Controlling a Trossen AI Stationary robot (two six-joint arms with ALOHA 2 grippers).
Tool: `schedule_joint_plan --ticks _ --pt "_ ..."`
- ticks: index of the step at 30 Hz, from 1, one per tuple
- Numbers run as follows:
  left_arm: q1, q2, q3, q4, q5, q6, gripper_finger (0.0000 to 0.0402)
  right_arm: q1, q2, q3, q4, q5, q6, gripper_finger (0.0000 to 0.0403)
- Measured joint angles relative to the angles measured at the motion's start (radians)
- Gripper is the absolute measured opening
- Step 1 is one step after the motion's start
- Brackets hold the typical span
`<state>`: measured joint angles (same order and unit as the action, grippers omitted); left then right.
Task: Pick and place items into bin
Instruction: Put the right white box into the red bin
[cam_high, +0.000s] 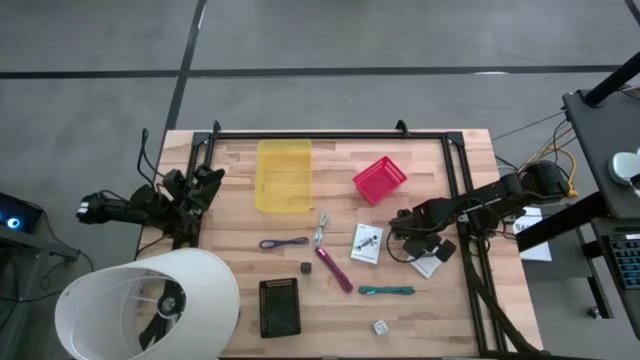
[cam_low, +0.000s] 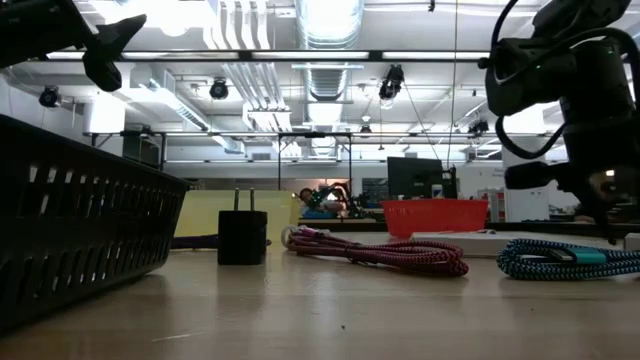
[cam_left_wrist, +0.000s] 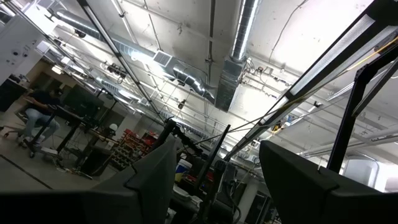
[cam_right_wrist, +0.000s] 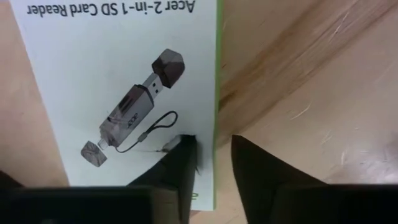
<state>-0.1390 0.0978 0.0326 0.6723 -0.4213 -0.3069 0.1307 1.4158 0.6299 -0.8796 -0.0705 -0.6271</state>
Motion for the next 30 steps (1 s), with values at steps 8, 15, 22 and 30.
schedule_joint_plan --ticks 8,15,22,30 --pt "0.0 0.0 0.0 0.0 0.0 0.0 0.0215 0.0 0.0 0.0 0.001 0.006 0.126 0.0013" --pt "0.0 0.0 0.0 0.0 0.0 0.0 0.0215 -0.001 0.0 0.046 -0.029 -0.001 0.206 0.001" --pt "0.0 0.0 0.0 0.0 0.0 0.0 0.0215 -0.012 -0.003 0.16 -0.083 0.089 0.185 0.0009" --pt "0.0 0.0 0.0 0.0 0.0 0.0 0.0215 -0.145 -0.01 0.297 -0.086 0.251 0.055 0.0009"
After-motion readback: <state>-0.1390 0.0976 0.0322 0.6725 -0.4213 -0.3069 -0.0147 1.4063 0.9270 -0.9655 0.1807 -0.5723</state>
